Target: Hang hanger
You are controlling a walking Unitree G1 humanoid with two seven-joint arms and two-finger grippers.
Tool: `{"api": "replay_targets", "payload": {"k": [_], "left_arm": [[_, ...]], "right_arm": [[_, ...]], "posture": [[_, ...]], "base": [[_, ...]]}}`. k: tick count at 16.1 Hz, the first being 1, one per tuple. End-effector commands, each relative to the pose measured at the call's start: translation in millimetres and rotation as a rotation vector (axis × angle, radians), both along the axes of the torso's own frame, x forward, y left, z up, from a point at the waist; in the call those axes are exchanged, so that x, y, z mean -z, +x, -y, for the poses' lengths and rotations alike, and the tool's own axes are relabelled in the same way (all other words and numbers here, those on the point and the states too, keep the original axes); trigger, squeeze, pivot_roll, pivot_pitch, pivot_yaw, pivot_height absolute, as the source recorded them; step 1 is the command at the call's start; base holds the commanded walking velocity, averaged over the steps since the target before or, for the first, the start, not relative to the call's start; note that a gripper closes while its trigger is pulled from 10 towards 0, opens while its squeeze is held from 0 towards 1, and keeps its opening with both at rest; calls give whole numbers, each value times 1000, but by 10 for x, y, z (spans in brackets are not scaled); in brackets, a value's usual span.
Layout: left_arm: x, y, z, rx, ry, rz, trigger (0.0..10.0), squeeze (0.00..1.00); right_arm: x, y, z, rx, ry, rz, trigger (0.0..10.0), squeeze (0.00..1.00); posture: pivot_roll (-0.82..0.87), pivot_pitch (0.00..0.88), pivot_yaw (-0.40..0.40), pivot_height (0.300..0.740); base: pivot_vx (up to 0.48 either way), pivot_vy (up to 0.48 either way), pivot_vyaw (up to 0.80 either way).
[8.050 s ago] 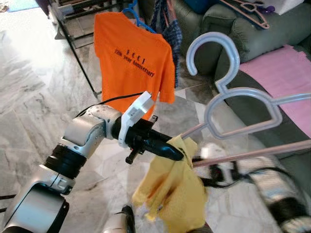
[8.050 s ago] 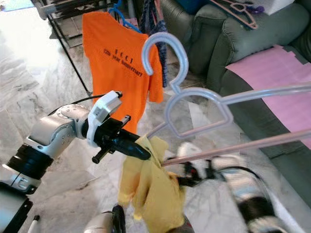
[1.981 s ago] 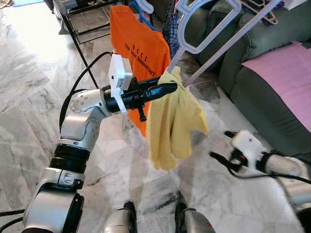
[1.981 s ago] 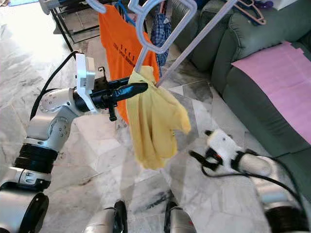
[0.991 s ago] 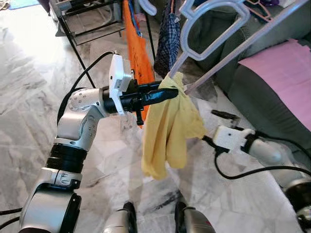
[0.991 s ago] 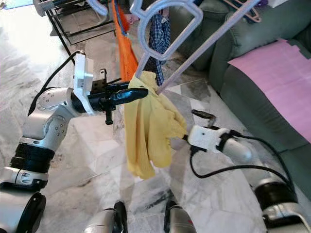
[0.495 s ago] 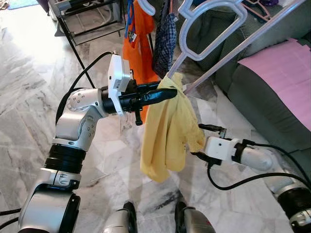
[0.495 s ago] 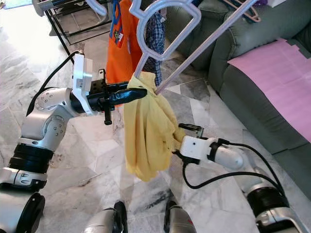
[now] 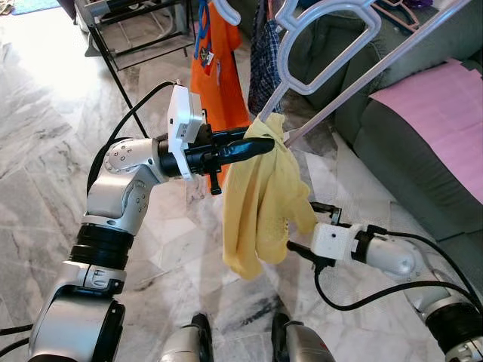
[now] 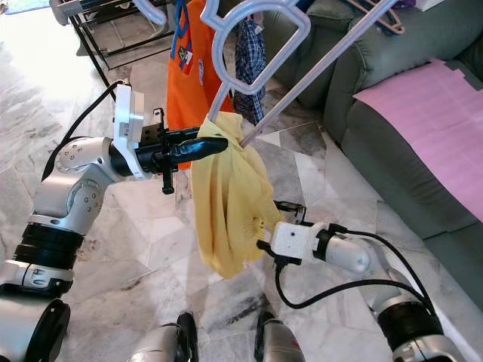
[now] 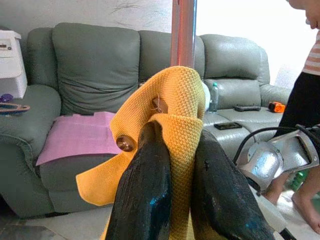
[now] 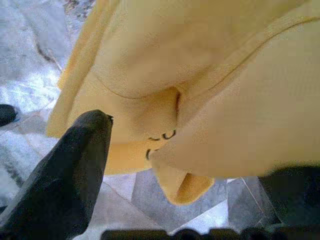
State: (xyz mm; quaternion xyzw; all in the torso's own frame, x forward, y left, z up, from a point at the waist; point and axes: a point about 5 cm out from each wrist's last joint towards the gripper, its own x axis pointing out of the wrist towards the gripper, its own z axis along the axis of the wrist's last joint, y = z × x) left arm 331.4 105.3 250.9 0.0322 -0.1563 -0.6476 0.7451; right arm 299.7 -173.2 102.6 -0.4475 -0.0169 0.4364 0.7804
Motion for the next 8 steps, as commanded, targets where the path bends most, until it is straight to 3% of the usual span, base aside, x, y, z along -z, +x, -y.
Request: {"api": "replay_targets", "payload": {"k": [1,4,5,8], "left_arm": [[-89,-16,-24,2,-23,35,10000,0],[-85,-13,-29,-4,-22,34,10000,0],[-99,-21,-26,-2,-25,37,10000,0],[-121,-39,-16,10,-30,40,10000,0]], "right_arm": [[102,-62,-53,-14,-5,-28,10000,0],[152,-96,-158,-34,-6,-34,10000,0],[234,-117,-173,-19,-6,-58,0,0],[412,-111,-110,58,-44,-51,0,0]], "posture": [[-102,275,46,740],[-102,275,46,740],[-98,275,43,740],[-97,275,44,740]], "base": [[0,0,0],[0,0,0],[0,0,0],[0,0,0]]}}
